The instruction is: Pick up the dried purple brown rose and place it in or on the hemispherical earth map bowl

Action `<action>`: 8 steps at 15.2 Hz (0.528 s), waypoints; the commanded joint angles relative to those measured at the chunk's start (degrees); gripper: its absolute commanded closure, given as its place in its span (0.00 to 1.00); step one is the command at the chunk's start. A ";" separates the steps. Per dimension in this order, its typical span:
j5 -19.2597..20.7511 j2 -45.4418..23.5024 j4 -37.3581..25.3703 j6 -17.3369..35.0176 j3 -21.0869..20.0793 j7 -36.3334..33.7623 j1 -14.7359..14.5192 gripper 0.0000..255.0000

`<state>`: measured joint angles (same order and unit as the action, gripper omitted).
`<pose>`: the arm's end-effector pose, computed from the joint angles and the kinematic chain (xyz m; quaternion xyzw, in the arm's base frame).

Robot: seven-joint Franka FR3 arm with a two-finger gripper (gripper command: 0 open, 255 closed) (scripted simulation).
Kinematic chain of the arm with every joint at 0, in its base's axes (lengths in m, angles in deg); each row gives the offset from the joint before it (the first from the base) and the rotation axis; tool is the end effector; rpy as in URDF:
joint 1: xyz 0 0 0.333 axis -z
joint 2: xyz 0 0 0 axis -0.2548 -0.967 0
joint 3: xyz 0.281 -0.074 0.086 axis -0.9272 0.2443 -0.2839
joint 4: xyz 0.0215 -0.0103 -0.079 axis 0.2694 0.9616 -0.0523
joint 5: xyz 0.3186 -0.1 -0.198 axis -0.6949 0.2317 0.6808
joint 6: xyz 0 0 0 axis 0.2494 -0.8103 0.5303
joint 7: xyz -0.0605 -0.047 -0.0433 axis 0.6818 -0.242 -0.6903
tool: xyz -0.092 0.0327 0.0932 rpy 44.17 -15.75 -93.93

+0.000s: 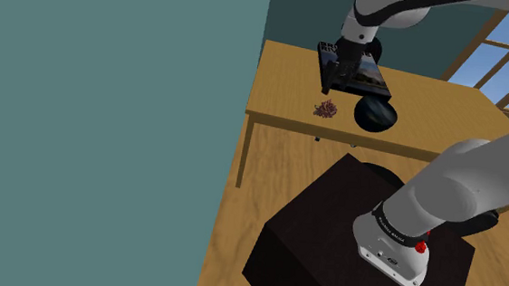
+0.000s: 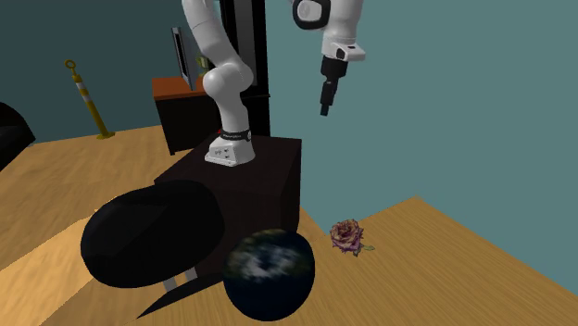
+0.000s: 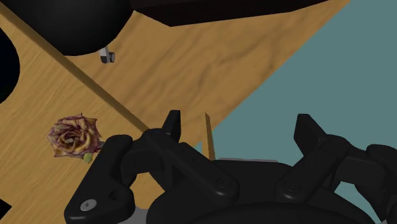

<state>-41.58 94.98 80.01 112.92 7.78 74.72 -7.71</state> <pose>0.3927 -0.1272 0.3933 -0.9962 0.0597 0.0487 0.0416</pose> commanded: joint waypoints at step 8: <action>-1.60 -18.49 -8.12 9.36 5.11 7.41 2.17 0.00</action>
<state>-42.70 79.08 73.68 121.60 12.34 81.10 -5.81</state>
